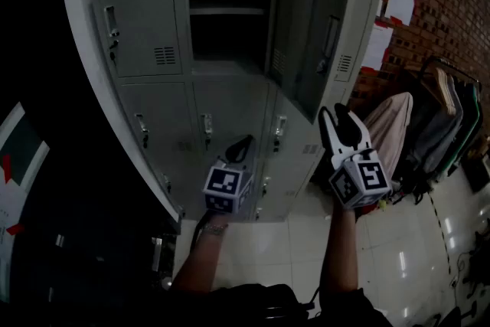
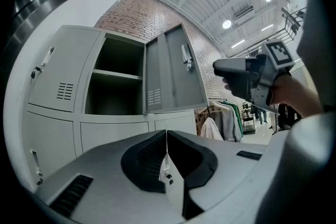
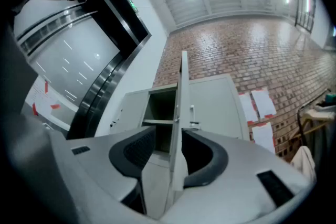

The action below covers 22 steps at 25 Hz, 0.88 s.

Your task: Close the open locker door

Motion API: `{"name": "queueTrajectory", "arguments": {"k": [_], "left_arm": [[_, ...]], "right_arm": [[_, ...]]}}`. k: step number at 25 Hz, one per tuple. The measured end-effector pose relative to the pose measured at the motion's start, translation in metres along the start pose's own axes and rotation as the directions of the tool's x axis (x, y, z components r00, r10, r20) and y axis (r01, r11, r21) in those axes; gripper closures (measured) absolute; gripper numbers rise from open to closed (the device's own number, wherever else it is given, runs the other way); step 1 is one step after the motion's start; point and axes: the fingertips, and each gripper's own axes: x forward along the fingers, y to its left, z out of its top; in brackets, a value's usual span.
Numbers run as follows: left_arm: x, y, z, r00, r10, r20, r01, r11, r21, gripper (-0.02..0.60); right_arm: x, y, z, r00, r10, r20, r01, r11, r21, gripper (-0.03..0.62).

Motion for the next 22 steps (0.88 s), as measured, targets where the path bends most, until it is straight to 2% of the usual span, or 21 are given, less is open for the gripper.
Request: {"name": "queueTrajectory", "arguments": {"k": [3,6,8,11,16,22], "left_arm": [[-0.007,0.003,-0.003,1.0,0.011,-0.016,-0.011,1.0,-0.005,0.578],[-0.009,0.005,-0.004,1.0,0.019,-0.018,-0.019,1.0,-0.007,0.578],[-0.011,0.006,-0.004,1.0,0.022,-0.019,-0.023,1.0,-0.007,0.578],[-0.013,0.006,-0.004,0.999,0.026,-0.02,-0.026,1.0,-0.005,0.578],[-0.019,0.014,-0.006,0.999,0.042,-0.026,-0.042,0.999,-0.004,0.578],[-0.032,0.027,-0.012,0.997,0.068,-0.037,-0.068,0.998,0.001,0.578]], "right_arm": [[0.006,-0.023,0.002,0.998,-0.045,-0.043,0.044,0.999,-0.019,0.434],[0.02,-0.026,-0.016,0.99,0.002,-0.138,-0.005,1.0,-0.024,0.434],[0.028,-0.02,-0.029,0.984,0.036,-0.175,-0.039,0.999,-0.014,0.434],[0.036,-0.013,-0.044,0.975,0.044,-0.216,-0.05,0.998,-0.022,0.434],[0.043,0.008,-0.043,0.976,0.07,-0.205,-0.076,0.997,-0.022,0.422],[0.054,0.056,-0.042,0.968,0.171,-0.181,-0.174,0.985,0.004,0.422]]}}
